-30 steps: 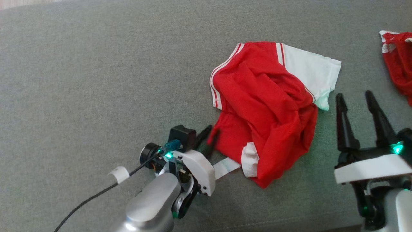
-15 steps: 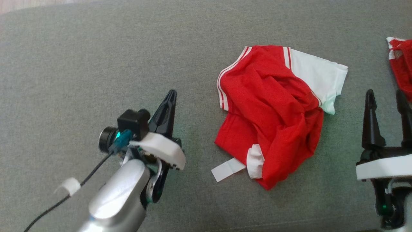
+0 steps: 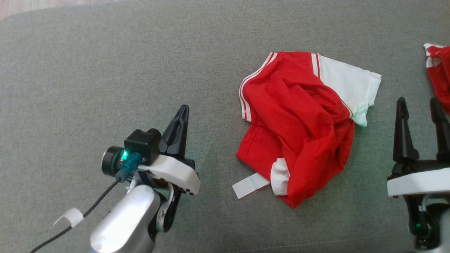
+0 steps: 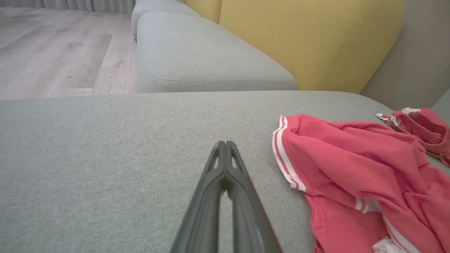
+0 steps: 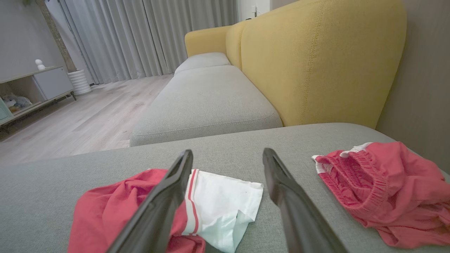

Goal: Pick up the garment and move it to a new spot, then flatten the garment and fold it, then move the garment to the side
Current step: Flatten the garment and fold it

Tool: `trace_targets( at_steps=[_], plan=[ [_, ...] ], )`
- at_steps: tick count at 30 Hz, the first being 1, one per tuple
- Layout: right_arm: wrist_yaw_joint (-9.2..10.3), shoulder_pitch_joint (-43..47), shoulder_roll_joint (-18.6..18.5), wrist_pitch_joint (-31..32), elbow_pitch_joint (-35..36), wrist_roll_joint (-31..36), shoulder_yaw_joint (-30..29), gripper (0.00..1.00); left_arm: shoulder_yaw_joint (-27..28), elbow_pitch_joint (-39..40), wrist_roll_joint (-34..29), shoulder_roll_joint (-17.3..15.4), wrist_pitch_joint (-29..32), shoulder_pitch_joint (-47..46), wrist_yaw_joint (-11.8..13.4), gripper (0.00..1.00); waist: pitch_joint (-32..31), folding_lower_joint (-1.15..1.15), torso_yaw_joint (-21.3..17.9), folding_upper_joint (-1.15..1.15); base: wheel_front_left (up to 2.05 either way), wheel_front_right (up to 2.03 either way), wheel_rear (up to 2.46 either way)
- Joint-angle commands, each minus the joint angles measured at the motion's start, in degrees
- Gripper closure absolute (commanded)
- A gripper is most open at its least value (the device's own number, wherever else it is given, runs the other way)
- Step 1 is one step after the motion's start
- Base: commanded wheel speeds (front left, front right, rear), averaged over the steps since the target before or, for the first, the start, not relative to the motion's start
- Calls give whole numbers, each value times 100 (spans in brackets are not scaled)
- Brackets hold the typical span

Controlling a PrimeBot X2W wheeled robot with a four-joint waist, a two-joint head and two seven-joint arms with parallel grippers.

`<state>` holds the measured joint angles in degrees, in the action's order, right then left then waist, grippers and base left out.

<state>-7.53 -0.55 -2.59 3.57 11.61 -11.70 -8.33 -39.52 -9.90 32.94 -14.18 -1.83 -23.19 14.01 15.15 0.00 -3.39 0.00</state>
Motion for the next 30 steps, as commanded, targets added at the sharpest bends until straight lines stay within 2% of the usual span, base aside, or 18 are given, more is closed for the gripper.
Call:
trace_targets(
  at_steps=[1,2,3,4,9,18,23,30],
  plan=[
    [4,-45,-29,27,206,-40,131,0,192,222,-70,-146,-29,-123,45,100,-11,0,1,0,0,0,0],
    [4,-40,-29,33,199,-45,144,0,198,243,-150,-199,-77,-144,88,100,-17,0,4,0,0,0,0],
    [4,-34,-29,38,192,-52,153,0,218,264,-232,-244,-146,-161,148,27,-25,0,11,0,0,0,0],
    [4,-26,-29,40,186,-45,159,0,232,279,-351,-305,-234,-182,227,0,-40,0,17,0,0,0,0],
    [4,3,-29,68,195,-24,229,0,513,428,-642,-611,-800,-105,538,0,-106,0,83,0,0,0,0],
    [4,64,-29,202,264,90,415,0,1570,718,-370,-1157,-1233,651,1021,0,-234,0,260,0,0,0,0],
    [4,108,-29,288,296,163,552,0,1843,915,-119,-1412,-1119,1185,1121,0,-295,0,295,0,0,0,0],
    [4,139,-29,335,335,164,591,0,1840,1203,-3,-1547,-860,1443,1161,0,-310,0,320,0,0,0,0]
  ],
)
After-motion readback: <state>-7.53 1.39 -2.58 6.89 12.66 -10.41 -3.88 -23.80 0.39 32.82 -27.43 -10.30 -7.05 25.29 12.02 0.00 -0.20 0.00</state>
